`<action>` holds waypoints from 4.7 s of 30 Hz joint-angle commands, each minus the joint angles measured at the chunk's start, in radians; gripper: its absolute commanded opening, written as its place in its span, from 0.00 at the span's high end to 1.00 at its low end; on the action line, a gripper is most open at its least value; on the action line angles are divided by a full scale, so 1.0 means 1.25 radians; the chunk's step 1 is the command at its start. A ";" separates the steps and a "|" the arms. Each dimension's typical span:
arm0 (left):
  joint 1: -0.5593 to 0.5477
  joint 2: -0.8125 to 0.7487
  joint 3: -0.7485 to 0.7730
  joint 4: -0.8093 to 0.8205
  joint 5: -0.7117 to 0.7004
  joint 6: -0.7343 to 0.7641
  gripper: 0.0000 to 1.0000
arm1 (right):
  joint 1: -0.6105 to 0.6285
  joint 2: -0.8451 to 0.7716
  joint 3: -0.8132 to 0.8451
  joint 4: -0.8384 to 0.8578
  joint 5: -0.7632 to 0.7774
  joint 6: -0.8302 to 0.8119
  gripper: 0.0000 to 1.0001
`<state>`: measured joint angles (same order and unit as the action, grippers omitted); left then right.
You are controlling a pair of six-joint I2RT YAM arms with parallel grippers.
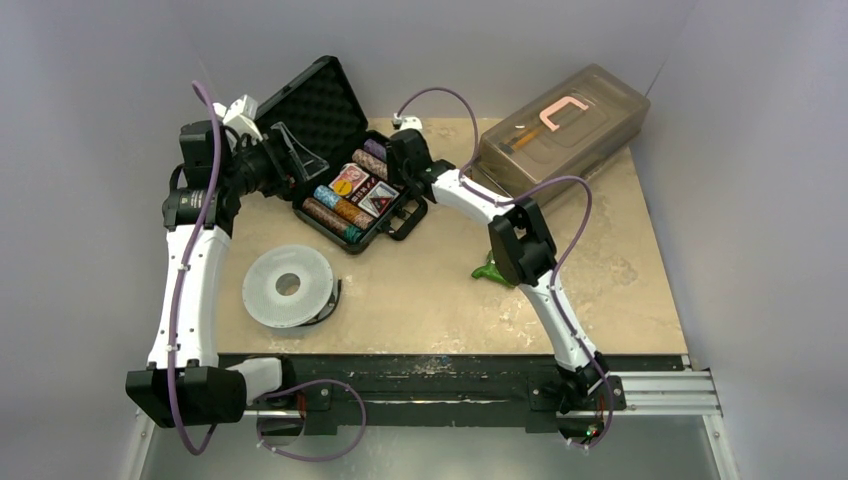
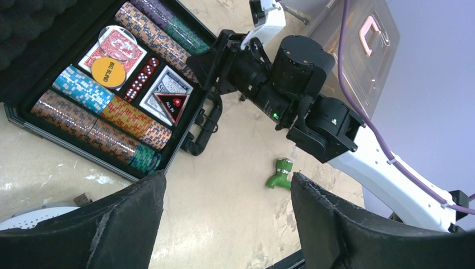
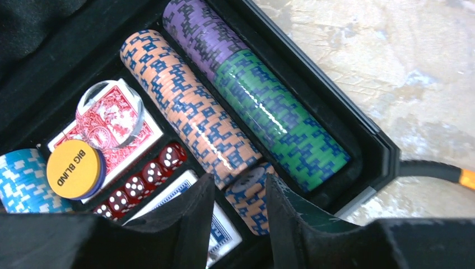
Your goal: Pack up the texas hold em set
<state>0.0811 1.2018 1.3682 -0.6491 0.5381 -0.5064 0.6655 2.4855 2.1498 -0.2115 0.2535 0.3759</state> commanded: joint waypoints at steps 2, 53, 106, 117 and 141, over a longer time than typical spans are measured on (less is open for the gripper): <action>-0.015 -0.009 0.008 0.043 0.005 -0.015 0.21 | -0.003 -0.111 -0.054 0.020 0.035 -0.027 0.61; 0.095 0.455 0.293 0.187 -0.013 -0.125 0.31 | -0.003 -0.667 -0.736 0.066 -0.265 0.066 0.11; -0.039 0.473 -0.140 0.018 0.028 -0.001 0.75 | -0.005 -0.344 -0.566 0.122 -0.052 0.080 0.84; -0.041 0.468 -0.140 0.027 0.055 -0.007 0.70 | -0.060 -0.388 -0.657 0.216 -0.200 0.298 0.59; -0.050 0.453 -0.147 0.042 0.075 -0.012 0.70 | -0.071 -0.318 -0.699 0.395 -0.402 0.488 0.77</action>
<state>0.0303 1.7409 1.2259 -0.5190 0.7200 -0.5789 0.5667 2.0899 1.3087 0.2062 -0.1776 0.9218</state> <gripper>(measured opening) 0.301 0.259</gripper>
